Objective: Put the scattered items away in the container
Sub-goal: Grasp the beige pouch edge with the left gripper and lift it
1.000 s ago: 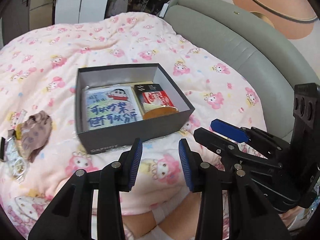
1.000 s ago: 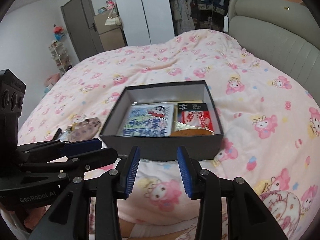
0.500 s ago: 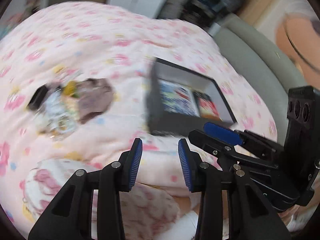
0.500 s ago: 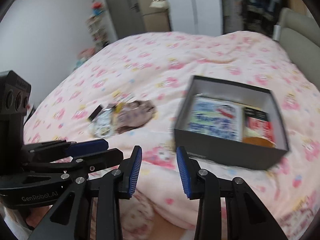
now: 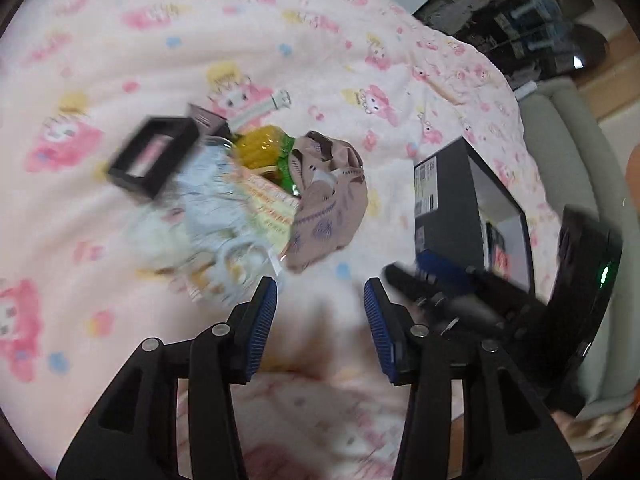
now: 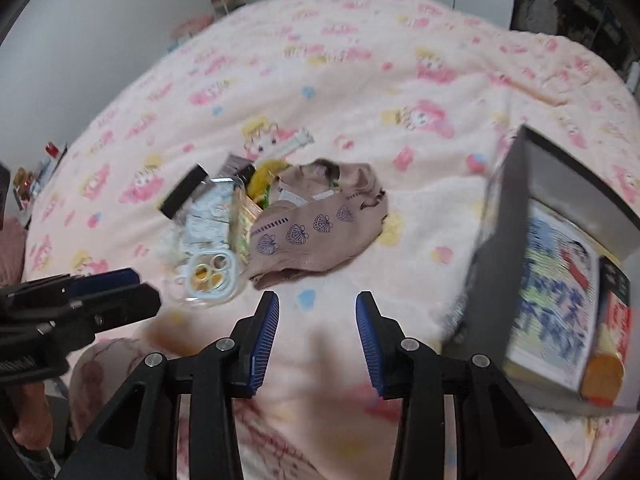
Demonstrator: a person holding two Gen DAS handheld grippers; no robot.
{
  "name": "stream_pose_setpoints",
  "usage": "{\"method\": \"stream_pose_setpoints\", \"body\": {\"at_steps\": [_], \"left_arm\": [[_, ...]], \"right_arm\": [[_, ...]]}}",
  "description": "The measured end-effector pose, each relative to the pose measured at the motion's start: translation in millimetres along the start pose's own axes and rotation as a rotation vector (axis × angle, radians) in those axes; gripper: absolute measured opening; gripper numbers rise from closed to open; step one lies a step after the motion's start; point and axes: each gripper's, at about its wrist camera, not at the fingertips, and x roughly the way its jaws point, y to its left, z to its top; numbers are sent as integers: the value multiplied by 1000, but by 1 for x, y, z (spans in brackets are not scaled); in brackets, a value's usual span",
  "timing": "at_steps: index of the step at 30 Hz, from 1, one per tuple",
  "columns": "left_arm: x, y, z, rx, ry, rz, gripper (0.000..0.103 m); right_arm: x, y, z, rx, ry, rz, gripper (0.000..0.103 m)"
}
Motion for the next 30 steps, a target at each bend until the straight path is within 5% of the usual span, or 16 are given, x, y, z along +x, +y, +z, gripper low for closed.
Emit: {"method": "stream_pose_setpoints", "body": {"at_steps": [7, 11, 14, 22, 26, 30], "left_arm": [[72, -13, 41, -52, 89, 67, 53], [91, -18, 37, -77, 110, 124, 19], [80, -37, 22, -10, 84, 43, 10], [43, -106, -59, 167, 72, -119, 9], [46, -161, -97, 278, 121, -173, 9], [68, -223, -127, 365, 173, -156, 14]], "right_arm": [[33, -25, -1, 86, 64, -5, 42], [20, -29, -9, 85, 39, -18, 42], [4, -30, -22, 93, 17, 47, 42], [-70, -47, -80, 104, -98, 68, 43], [-96, -84, -140, 134, -62, 28, 43], [-120, -138, -190, 303, -66, -38, 43]]}}
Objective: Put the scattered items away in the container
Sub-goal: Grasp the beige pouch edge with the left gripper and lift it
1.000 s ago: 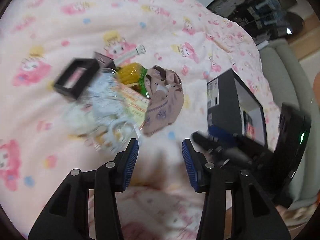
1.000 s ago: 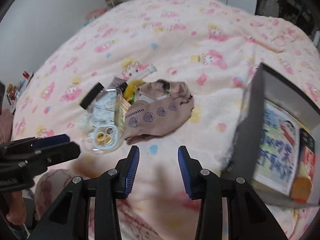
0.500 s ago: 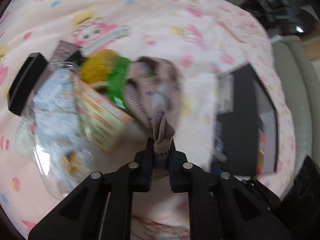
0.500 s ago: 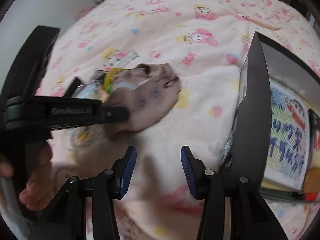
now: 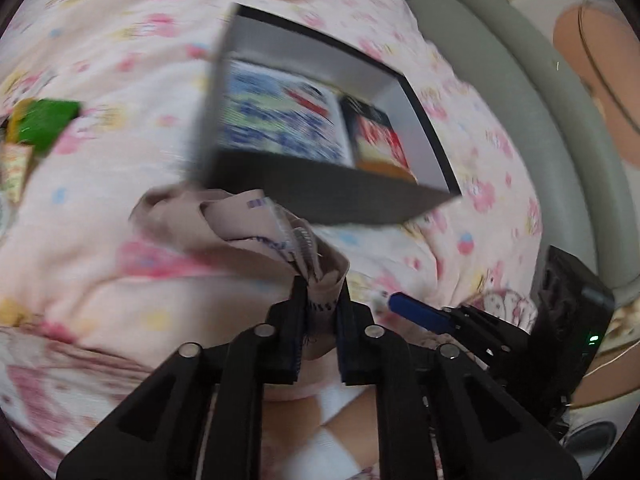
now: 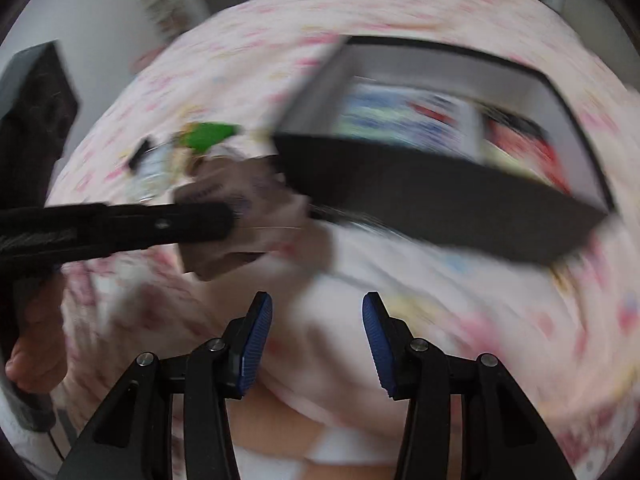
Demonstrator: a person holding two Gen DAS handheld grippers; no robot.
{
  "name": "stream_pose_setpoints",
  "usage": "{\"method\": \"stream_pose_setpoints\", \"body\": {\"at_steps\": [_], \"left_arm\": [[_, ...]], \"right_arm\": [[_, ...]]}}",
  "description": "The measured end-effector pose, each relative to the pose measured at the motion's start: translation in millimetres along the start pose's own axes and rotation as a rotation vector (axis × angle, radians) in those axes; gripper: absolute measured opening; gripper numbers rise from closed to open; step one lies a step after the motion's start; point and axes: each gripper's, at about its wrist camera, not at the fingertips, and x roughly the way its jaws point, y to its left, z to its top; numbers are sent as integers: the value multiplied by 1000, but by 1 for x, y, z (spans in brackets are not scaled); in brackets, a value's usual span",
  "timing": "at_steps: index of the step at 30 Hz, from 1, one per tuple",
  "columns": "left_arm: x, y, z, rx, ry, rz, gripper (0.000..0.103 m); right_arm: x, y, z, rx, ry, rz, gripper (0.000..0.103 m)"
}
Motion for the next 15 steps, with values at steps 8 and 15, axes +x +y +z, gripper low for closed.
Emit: {"method": "stream_pose_setpoints", "body": {"at_steps": [8, 15], "left_arm": [[-1, -46, 5, 126, -45, 126, 38], [16, 4, 17, 67, -39, 307, 38]], "right_arm": [[-39, -44, -19, 125, -118, 79, 44], [-22, -55, -7, 192, -125, 145, 49]]}}
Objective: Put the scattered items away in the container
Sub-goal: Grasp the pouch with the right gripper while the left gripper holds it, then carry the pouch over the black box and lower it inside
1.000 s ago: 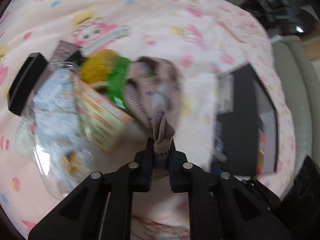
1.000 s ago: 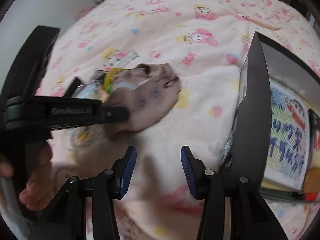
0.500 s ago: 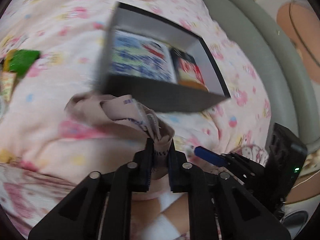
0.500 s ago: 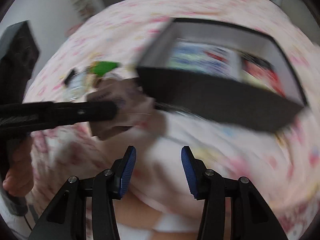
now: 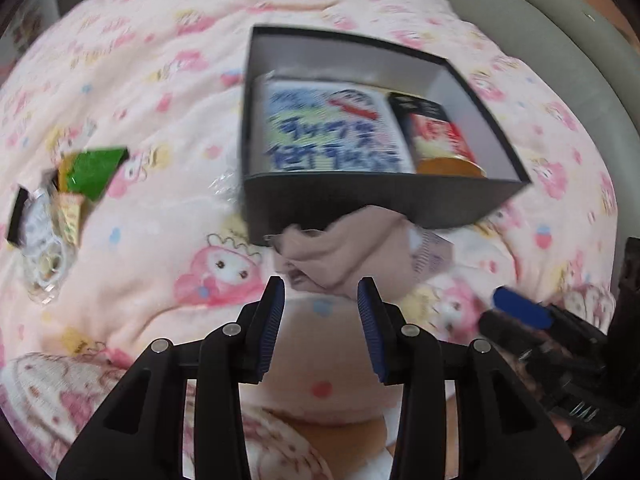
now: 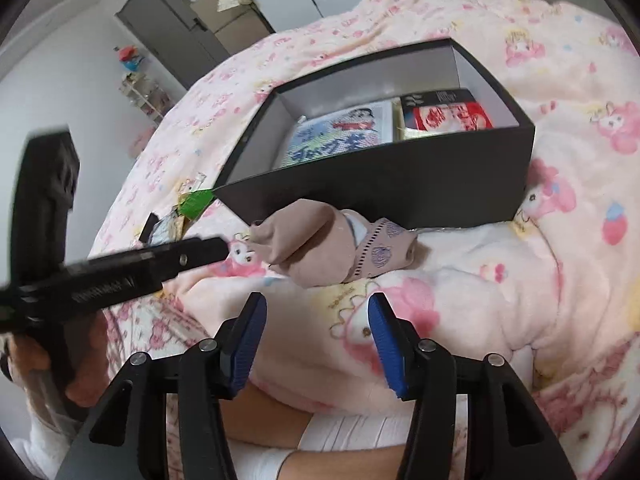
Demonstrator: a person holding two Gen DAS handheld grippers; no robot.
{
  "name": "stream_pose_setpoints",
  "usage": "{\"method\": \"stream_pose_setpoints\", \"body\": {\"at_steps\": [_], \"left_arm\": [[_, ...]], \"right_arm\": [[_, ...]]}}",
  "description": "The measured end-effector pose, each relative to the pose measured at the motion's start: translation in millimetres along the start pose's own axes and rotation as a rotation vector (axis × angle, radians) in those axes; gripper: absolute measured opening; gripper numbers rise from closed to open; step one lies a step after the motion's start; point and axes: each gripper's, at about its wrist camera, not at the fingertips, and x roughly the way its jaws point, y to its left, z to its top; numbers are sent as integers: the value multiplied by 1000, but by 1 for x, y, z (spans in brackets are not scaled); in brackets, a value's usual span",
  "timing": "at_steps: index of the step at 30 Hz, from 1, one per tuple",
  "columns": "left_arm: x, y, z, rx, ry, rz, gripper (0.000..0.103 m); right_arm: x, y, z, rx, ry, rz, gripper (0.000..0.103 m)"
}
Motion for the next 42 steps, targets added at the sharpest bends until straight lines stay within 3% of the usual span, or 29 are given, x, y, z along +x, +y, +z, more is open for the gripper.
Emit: {"method": "stream_pose_setpoints", "body": {"at_steps": [3, 5, 6, 12, 13, 14, 15, 16, 18, 20, 22, 24, 26, 27, 30, 32, 33, 34, 35, 36, 37, 39, 42], "left_arm": [[20, 18, 8, -53, 12, -87, 42], [34, 24, 12, -75, 23, -133, 57], [41, 27, 14, -80, 33, -156, 58], [75, 30, 16, -85, 84, -232, 56], [80, 29, 17, -80, 86, -232, 45], [82, 26, 18, -69, 102, -229, 18], [84, 24, 17, -61, 114, -218, 10], [81, 21, 17, -40, 110, -209, 8], [65, 16, 13, -5, 84, -277, 7], [44, 14, 7, 6, 53, -374, 7], [33, 14, 4, 16, 44, -413, 7], [31, 18, 1, 3, 48, -445, 9], [41, 25, -2, -36, 85, -420, 37], [49, 30, -3, -61, 112, -372, 42], [68, 37, -4, -113, 180, -346, 43], [66, 32, -2, -97, 149, -335, 48], [67, 31, -2, -98, 138, -325, 48], [69, 29, -1, -101, 136, -321, 46], [72, 26, -2, -91, 140, -317, 25], [73, 22, -4, -69, 144, -315, 13], [70, 16, -5, -39, 134, -301, 6], [50, 7, -9, -6, 92, -318, 5], [12, -10, -4, 58, 21, -348, 5]], "right_arm": [[14, -11, 22, -4, 13, -72, 50], [31, -16, 35, -27, 40, -150, 51], [40, -19, 39, -27, 59, -178, 51], [90, -35, 36, 55, 172, -74, 51], [95, -35, 35, 52, 179, -64, 51], [99, -33, 34, 47, 185, -40, 48], [100, -30, 34, 39, 187, -7, 28], [99, -29, 34, 32, 190, 8, 17], [84, -25, 35, 4, 154, -11, 11], [58, -21, 35, -12, 95, 4, 10], [33, -20, 31, -4, 57, 41, 10], [16, -22, 25, 33, 46, 90, 10], [14, -26, 19, 83, 64, 133, 10], [18, -31, 15, 115, 76, 136, 10], [45, -50, 9, 221, 159, 86, 18], [56, -57, 7, 267, 176, 85, 18], [56, -54, 9, 258, 162, 106, 25], [58, -49, 12, 231, 148, 116, 38], [62, -42, 14, 193, 143, 105, 42], [68, -35, 15, 160, 152, 81, 42], [73, -30, 16, 140, 167, 61, 33], [69, -16, 15, 105, 161, 79, 9], [29, 7, 21, 4, 32, 36, 5]]}}
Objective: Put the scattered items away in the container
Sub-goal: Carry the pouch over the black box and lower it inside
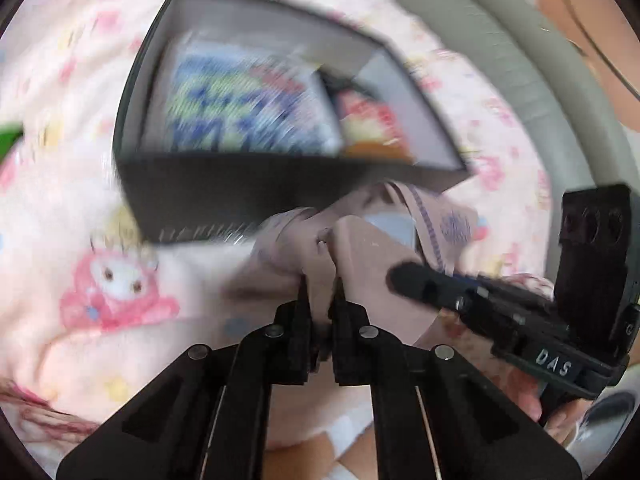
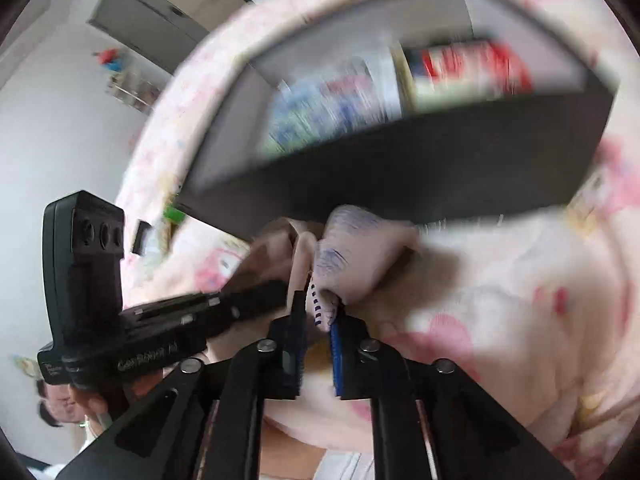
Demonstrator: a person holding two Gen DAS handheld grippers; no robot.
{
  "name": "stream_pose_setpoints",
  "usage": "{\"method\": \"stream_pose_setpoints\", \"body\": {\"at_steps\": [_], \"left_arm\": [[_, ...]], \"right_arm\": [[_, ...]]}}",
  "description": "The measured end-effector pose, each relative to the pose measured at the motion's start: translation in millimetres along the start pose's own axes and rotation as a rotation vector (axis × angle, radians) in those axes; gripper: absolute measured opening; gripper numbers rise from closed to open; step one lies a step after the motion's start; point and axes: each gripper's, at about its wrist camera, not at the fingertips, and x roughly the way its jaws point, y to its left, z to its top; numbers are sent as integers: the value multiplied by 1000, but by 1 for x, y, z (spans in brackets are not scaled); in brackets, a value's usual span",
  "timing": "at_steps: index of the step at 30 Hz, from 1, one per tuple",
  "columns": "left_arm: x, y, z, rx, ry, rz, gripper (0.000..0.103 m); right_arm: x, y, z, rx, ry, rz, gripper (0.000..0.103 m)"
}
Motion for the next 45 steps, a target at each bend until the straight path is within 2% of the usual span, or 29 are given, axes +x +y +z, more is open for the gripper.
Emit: {"method": "stream_pose_setpoints", "body": {"at_steps": [4, 7, 10, 12, 14, 16, 18, 20, 21, 23, 26, 28, 30, 33, 36, 37, 39, 42, 43, 44, 45], "left_arm": [[-36, -43, 32, 109, -94, -16, 5], [-42, -69, 67, 171, -138, 6, 6], [-28, -83, 103, 173, -151, 13, 6], [-12, -84, 123, 166, -153, 30, 6], [21, -79, 141, 150, -113, 65, 6], [52, -72, 147, 136, -49, 79, 7], [78, -65, 150, 133, 18, 98, 14], [93, -58, 145, 137, 62, 118, 22], [96, -55, 143, 131, 70, 128, 23], [93, -50, 140, 108, 40, 146, 23], [74, -48, 137, 44, -74, 138, 23], [68, -52, 134, 40, -121, 137, 23], [67, -57, 134, 63, -146, 175, 23], [86, -51, 137, 47, -60, 206, 23], [105, -37, 134, -11, 6, 198, 23], [113, -35, 132, -23, 44, 180, 23], [122, -37, 126, -23, 111, 90, 23], [107, -39, 124, -41, 38, 11, 23], [101, -37, 127, -52, -3, 30, 23], [97, -34, 131, -67, -42, 79, 23], [97, -30, 135, -79, -53, 121, 23]], "right_arm": [[-50, 17, 34, -91, -117, 24, 5], [-70, 17, 67, -141, -169, 37, 5], [-75, 3, 101, -133, -188, 67, 5], [-73, -14, 116, -144, -196, 22, 5], [-56, -28, 128, -137, -158, -45, 6], [-29, -54, 140, -58, -85, -41, 7], [-8, -78, 135, 15, -11, -58, 7], [2, -87, 129, 6, 18, -115, 7], [3, -89, 129, -5, 17, -145, 7], [-3, -90, 133, -16, -21, -196, 7], [-18, -90, 134, -5, -103, -245, 14], [-23, -90, 139, -15, -165, -275, 15], [-32, -88, 139, -30, -204, -295, 15], [-29, -94, 139, -26, -187, -271, 15], [-12, -93, 137, -20, -104, -228, 15], [-5, -92, 137, -24, -74, -237, 15], [2, -89, 135, -44, -57, -256, 15], [4, -88, 134, -59, -59, -283, 15], [4, -88, 135, -60, -61, -290, 15], [4, -89, 135, -61, -62, -301, 15], [5, -90, 135, -64, -62, -312, 15]]}}
